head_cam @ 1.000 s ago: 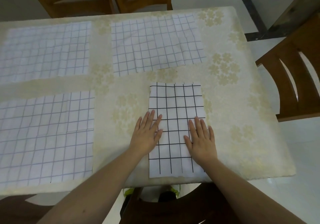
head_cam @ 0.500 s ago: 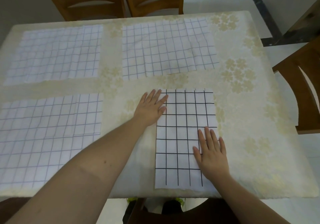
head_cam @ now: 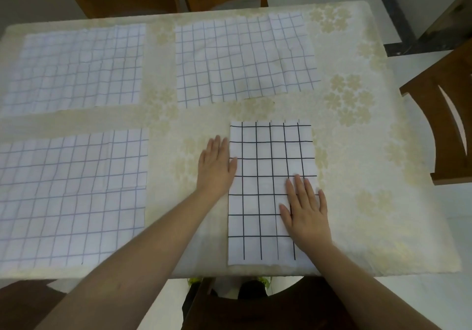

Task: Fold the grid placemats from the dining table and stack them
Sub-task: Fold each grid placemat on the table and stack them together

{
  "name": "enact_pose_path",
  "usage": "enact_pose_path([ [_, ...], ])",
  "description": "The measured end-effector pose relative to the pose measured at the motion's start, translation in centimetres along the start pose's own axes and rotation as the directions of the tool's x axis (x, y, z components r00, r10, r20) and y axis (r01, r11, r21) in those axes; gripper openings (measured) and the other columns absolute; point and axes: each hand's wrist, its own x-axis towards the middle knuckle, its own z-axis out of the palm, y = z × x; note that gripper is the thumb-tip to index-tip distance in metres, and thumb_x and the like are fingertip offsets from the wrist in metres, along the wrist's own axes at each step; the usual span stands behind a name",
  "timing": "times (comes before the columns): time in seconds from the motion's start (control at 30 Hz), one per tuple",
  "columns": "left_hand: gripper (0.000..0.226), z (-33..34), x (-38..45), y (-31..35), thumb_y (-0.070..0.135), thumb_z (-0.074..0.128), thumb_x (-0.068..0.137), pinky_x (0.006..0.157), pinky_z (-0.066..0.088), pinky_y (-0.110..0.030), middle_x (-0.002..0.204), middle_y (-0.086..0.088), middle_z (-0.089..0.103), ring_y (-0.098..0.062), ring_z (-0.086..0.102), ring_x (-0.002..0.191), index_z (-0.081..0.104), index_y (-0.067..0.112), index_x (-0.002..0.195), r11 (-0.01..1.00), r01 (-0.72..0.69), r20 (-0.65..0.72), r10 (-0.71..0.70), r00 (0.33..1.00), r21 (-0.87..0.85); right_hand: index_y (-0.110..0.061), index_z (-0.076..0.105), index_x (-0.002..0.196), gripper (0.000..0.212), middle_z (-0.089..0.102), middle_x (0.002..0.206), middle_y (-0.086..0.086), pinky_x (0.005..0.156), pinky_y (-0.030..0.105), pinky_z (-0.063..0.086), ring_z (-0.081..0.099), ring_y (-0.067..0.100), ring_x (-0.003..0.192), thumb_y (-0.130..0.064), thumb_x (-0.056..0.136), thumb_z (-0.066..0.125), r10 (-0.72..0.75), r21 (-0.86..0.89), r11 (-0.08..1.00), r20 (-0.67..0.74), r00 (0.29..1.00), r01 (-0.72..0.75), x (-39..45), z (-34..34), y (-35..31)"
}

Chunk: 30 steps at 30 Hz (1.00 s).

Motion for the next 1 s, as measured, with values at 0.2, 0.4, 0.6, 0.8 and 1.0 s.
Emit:
enact_pose_path([
  [0.2,0.063,3.5,-6.6,-0.9,0.054,0.01,0.099,0.122,-0.003,-0.042,0.162,0.002,-0.015,-0.017,-0.013,0.15,-0.01,0.029,0.154,0.994,-0.067,0.053,0.062,0.997,0.091,-0.021,0.011,0.156,0.063,0.006,0.163,0.002,0.12,0.048,0.007,0.002,0.02,0.151,-0.048,0.101,0.025,-0.091,0.005,0.996,0.022,0.996,0.091,0.4,0.1,-2.1],
  [0.4,0.058,3.6,-7.2,-0.7,0.053,0.007,0.101,0.121,-0.007,-0.047,0.162,0.003,-0.016,-0.017,-0.014,0.15,-0.009,0.036,0.154,0.985,0.011,0.028,-0.016,0.999,0.169,-0.025,0.012,0.156,0.061,0.007,0.163,0.001,0.12,0.046,0.003,0.001,0.019,0.15,-0.053,0.101,0.015,-0.136,-0.008,0.99,0.104,0.985,0.138,0.6,0.3,-1.9],
  [0.6,0.059,3.3,-7.3,-0.3,0.047,0.016,0.103,0.12,-0.005,-0.046,0.165,-0.002,-0.002,-0.018,-0.005,0.151,0.007,0.022,0.156,0.991,0.111,-0.001,-0.112,0.994,0.079,-0.02,0.026,0.153,0.06,0.023,0.16,0.008,0.117,0.049,0.014,0.017,0.027,0.148,-0.049,0.1,0.022,0.118,0.042,0.992,0.038,0.992,-0.12,1.0,-0.9,0.9],
  [0.8,0.028,1.2,-6.6,0.9,0.037,0.063,0.09,0.098,0.031,-0.044,0.129,-0.009,0.046,-0.03,0.044,0.121,0.067,0.017,0.109,0.926,0.313,-0.164,-0.349,0.923,-0.209,-0.017,0.053,0.132,0.043,0.052,0.131,0.013,0.097,0.047,0.034,0.045,0.036,0.121,-0.029,0.091,0.057,0.577,0.382,0.738,0.071,0.814,-0.557,3.2,-4.1,2.3],
  [1.0,0.024,0.2,-5.2,1.8,0.041,0.063,0.091,0.099,0.033,-0.04,0.133,-0.007,0.042,-0.027,0.045,0.122,0.07,0.024,0.106,0.81,0.54,0.109,-0.53,0.841,-0.228,-0.028,0.071,0.104,0.026,0.068,0.107,0.004,0.092,0.04,0.047,0.059,0.031,0.104,-0.043,0.086,0.059,0.656,0.349,0.544,0.39,0.646,-0.763,5.2,-5.2,3.3],
])
